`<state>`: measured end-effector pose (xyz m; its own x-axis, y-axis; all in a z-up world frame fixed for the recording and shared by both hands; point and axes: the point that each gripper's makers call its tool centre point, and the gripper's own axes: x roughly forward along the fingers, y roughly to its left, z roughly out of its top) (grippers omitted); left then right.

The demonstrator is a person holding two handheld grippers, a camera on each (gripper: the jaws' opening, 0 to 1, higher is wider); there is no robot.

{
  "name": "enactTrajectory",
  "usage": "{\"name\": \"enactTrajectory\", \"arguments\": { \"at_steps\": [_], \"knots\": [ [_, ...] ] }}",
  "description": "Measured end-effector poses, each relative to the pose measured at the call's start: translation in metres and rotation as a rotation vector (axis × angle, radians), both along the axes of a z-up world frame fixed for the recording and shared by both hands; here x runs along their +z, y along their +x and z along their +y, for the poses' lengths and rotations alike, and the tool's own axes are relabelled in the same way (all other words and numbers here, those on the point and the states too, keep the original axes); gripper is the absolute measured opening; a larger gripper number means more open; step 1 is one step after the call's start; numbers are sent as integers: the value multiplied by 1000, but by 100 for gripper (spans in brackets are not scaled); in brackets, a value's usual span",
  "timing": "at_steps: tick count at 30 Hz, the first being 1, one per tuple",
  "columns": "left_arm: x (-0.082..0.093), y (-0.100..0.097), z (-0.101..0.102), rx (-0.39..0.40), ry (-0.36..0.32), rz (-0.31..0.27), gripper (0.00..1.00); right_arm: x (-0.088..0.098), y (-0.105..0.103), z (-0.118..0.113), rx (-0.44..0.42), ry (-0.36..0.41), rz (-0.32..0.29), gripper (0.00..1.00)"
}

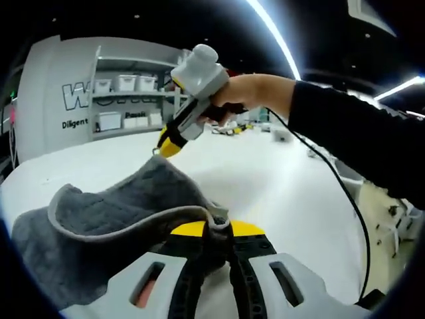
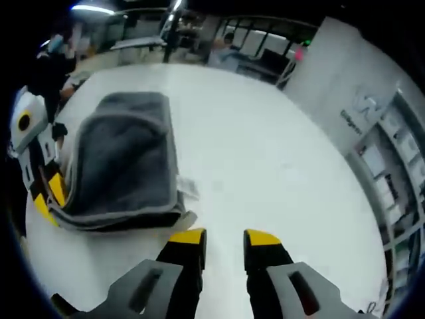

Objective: Open the folded towel by lifting each exposed corner and separating the folded layers until the towel lies flat within the target outline without major curled edges

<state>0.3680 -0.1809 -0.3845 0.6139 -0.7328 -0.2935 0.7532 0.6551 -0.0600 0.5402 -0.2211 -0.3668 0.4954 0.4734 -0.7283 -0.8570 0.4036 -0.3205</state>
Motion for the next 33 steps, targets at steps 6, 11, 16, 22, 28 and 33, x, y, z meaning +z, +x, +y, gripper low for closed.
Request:
{"name": "enactTrajectory", "arguments": {
  "at_steps": [6,11,16,22,28,33],
  "knots": [
    [-3,-2,-6,-14,1,17,16,5,1,2,-8,42,-22,21],
    [-11,-6,-14,-52,-22,91,21,10,7,0,-57,104,-36,21],
    [-8,-10,-22,-79,-40,99,32,13,1,12,-23,89,-47,21],
    [-11,-15,-27,-103,-32,99,43,18,-7,29,23,82,-61,22],
    [-12,-17,-29,-111,-39,111,46,31,-33,67,141,107,-50,30],
    [-13,-18,-30,-116,-33,108,49,51,-62,105,236,152,-37,46]
  ]
}}
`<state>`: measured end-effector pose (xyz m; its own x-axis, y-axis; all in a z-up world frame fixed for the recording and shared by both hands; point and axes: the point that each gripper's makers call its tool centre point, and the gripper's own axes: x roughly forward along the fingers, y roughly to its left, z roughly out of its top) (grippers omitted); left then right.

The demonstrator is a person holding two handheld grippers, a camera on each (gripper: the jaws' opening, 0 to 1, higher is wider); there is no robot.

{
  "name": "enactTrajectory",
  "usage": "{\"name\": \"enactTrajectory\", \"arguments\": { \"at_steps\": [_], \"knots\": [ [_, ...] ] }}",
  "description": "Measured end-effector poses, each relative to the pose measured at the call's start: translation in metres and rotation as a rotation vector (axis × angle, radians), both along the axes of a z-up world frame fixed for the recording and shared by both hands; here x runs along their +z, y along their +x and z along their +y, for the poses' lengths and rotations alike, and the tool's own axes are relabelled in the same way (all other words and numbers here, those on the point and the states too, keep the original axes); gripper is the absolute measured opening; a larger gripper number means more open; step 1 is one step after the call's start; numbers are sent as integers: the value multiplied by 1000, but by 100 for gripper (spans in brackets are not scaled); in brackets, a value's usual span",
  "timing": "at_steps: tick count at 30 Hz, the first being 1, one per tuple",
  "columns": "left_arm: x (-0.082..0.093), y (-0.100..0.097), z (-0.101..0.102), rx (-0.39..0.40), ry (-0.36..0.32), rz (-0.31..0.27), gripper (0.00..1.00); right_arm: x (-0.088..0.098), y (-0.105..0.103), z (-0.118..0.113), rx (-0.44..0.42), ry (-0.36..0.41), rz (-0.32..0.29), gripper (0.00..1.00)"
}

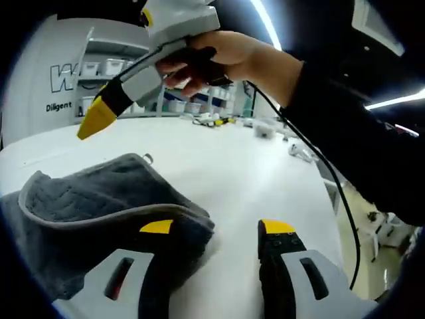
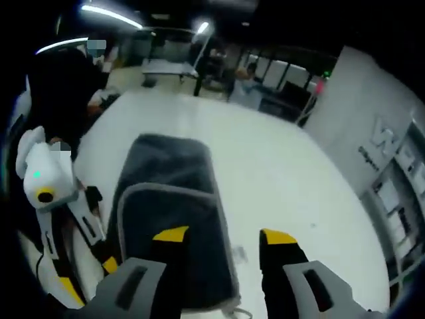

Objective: Open the folded towel by lifting each exposed corner and separating the folded layers until the towel lies flat within the target outline without major curled edges

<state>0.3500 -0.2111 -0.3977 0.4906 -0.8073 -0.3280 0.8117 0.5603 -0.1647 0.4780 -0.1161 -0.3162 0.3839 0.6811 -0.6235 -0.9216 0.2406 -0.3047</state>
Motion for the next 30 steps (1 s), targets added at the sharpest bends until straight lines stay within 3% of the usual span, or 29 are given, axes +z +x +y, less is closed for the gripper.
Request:
{"name": "enactTrajectory", "arguments": {
  "at_steps": [3,6,8,10,11,12,16,20,23,30],
  "knots": [
    [0,-1,0,-3,3,-2,49,8,-14,18,19,-1,9,62],
    [0,-2,-1,-5,13,-11,50,13,-28,32,41,-16,74,69],
    [-2,-1,1,-4,53,-54,50,10,-34,34,15,-80,113,66],
    [-3,-4,0,-8,87,-85,51,11,-35,41,-13,-95,129,63],
    [-4,-6,-2,-10,87,-85,53,9,-38,43,-47,-101,162,63],
    [-4,-6,-2,-10,87,-86,54,8,-42,47,-48,-104,163,62],
    [-3,-6,-2,-13,88,-87,55,-13,-59,48,-63,-229,178,49],
    [-2,-5,-2,-12,84,-86,55,-33,-64,52,-48,-296,188,41],
    [0,-5,-1,-8,77,-94,55,-45,-75,58,-59,-284,259,39],
    [0,-4,-1,-7,73,-91,55,-56,-65,54,-71,-337,217,24]
  ]
}}
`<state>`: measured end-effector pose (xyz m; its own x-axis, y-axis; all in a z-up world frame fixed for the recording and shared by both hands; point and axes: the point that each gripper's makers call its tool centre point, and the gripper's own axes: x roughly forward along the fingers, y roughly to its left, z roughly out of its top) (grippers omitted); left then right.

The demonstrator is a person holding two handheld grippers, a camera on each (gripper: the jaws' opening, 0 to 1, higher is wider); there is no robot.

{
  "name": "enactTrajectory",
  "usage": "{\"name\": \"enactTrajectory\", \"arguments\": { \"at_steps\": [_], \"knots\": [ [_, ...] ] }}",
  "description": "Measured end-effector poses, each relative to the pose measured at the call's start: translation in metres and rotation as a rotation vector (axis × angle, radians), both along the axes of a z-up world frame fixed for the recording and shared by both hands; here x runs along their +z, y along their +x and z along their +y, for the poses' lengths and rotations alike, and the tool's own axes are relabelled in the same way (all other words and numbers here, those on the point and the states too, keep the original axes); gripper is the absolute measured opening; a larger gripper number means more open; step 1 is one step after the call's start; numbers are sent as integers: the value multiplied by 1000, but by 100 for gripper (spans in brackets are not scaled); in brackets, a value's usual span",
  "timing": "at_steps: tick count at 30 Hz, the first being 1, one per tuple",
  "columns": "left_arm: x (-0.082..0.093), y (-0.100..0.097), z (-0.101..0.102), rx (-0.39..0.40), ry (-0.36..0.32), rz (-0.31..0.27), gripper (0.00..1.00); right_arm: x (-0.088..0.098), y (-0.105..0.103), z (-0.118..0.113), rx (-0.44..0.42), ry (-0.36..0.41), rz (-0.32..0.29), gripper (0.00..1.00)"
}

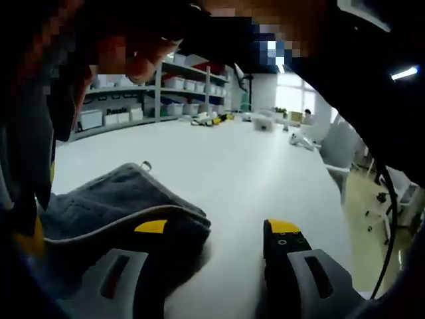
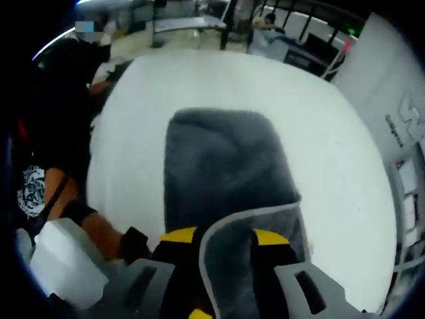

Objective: Open the folded towel by lifting each exposed corner and separating the folded layers until the towel lies flat within the target outline without major curled edges

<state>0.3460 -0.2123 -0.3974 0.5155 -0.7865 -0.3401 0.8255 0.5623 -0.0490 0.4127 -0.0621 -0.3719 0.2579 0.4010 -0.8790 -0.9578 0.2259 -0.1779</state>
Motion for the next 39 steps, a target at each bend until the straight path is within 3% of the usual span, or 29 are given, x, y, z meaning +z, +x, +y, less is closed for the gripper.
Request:
{"name": "enactTrajectory", "arguments": {
  "at_steps": [5,9,11,25,31,34,39],
  "knots": [
    [-1,-1,0,-1,1,-1,55,-1,0,0,-2,-3,-29,19],
    [-1,-1,0,-3,2,-1,55,-4,-8,1,15,-11,-32,2],
    [-1,-2,-1,-4,2,-1,55,-5,-10,0,18,-25,-43,0],
    [3,-7,-1,-19,-16,5,55,-3,-15,-6,6,-10,-52,0],
    [16,-16,3,-63,-30,-6,56,6,-4,-13,-32,25,-71,0],
    [20,-17,7,-55,-39,1,63,9,13,-16,-48,33,-97,0],
    [27,-15,18,-33,-36,-17,70,10,24,-25,-92,57,-106,0]
  ]
}}
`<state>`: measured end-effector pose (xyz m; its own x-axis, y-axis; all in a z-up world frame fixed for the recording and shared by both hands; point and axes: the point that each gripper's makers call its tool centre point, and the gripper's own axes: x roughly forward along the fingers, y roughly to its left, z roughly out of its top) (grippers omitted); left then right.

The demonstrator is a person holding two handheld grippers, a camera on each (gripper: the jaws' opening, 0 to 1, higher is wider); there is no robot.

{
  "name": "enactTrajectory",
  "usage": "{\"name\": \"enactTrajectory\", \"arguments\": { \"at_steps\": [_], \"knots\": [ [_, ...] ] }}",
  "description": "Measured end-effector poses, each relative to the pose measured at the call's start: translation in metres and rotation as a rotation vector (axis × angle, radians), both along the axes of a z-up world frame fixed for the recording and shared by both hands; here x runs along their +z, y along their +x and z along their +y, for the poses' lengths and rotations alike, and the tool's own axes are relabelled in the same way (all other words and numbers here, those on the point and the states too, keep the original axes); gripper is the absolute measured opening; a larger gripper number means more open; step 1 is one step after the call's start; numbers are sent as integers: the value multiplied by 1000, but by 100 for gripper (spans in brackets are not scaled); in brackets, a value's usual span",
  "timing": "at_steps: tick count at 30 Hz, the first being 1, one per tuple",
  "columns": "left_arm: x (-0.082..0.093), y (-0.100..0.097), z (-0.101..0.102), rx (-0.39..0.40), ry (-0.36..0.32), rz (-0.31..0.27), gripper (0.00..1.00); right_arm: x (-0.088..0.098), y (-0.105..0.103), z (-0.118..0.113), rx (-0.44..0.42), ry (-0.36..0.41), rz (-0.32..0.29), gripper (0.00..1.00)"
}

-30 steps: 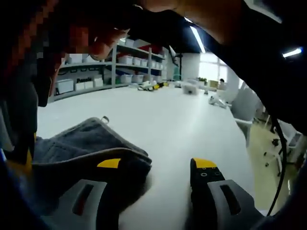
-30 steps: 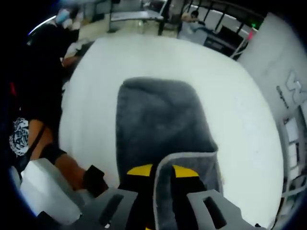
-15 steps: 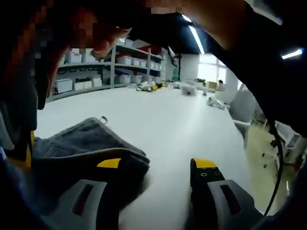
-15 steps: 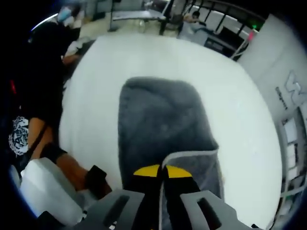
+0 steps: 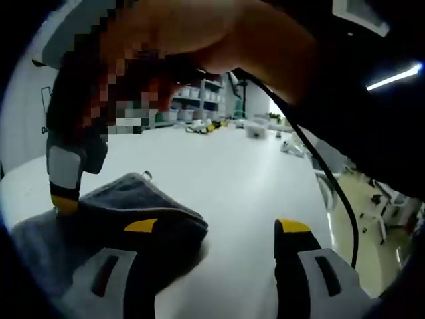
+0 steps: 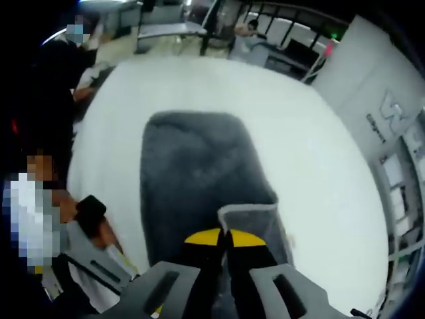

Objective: Open the folded towel by lifting each exposed corner and separating the folded layers until the towel lies flat within the target outline without major curled edges

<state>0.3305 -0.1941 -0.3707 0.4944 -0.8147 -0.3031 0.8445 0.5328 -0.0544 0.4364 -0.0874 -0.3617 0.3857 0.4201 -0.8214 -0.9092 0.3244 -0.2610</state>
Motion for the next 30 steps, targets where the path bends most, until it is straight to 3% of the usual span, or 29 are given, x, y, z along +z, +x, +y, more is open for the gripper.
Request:
{"name": "enactTrajectory", "arguments": {
  "at_steps": [9,15,24,30],
  "knots": [
    [16,3,34,48,-15,-66,71,14,-1,-8,-40,86,-46,0],
    [26,23,71,153,-81,-33,77,20,9,-12,-66,108,-65,0],
    [49,42,124,245,-88,-118,81,29,14,-19,-98,149,-108,0],
    [68,48,147,247,-114,-148,89,33,21,-27,-141,186,-144,0]
  ]
}}
